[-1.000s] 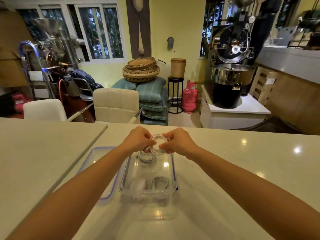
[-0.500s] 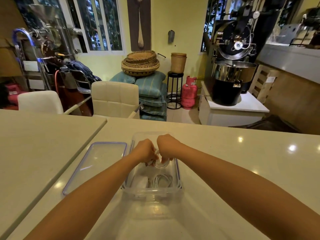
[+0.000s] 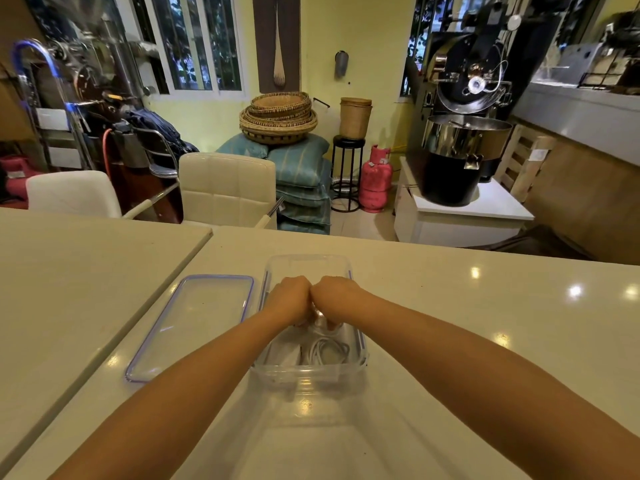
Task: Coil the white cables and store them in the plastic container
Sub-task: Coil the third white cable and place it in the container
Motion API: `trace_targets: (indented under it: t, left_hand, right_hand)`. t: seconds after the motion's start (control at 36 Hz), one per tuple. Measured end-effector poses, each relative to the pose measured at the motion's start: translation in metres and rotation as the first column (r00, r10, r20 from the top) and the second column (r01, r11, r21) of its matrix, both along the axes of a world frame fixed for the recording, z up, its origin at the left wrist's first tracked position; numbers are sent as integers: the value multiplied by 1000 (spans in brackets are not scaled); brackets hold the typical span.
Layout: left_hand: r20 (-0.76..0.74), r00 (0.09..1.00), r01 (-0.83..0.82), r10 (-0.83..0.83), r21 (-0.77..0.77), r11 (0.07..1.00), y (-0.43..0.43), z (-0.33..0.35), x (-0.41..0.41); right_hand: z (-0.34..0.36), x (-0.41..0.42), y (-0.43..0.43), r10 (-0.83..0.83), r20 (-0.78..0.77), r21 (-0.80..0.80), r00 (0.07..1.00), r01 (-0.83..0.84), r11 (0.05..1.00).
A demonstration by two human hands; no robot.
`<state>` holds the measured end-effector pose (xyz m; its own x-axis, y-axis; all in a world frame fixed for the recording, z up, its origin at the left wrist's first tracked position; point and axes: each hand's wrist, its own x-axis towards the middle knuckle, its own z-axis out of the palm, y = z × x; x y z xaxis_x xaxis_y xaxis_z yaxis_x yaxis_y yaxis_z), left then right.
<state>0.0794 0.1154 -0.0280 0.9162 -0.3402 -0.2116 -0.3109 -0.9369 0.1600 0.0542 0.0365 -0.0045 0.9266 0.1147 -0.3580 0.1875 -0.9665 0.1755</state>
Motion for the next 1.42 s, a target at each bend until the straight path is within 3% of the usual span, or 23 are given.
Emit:
trace_targets:
  t: [0.22, 0.5, 1.42]
  left_hand:
    - [59, 998, 43, -35, -139, 989, 0, -9, -3]
    - [-8, 999, 44, -48, -284, 958, 8, -1, -1]
    - [15, 998, 58, -56, -249, 967, 8, 5, -4]
  right_hand:
    - [-3, 1, -15, 127, 99, -159, 987, -111, 981]
    - [-2, -2, -25, 76, 138, -74, 988, -66, 995]
    - [-7, 4, -29, 79, 170, -48, 982, -72, 996]
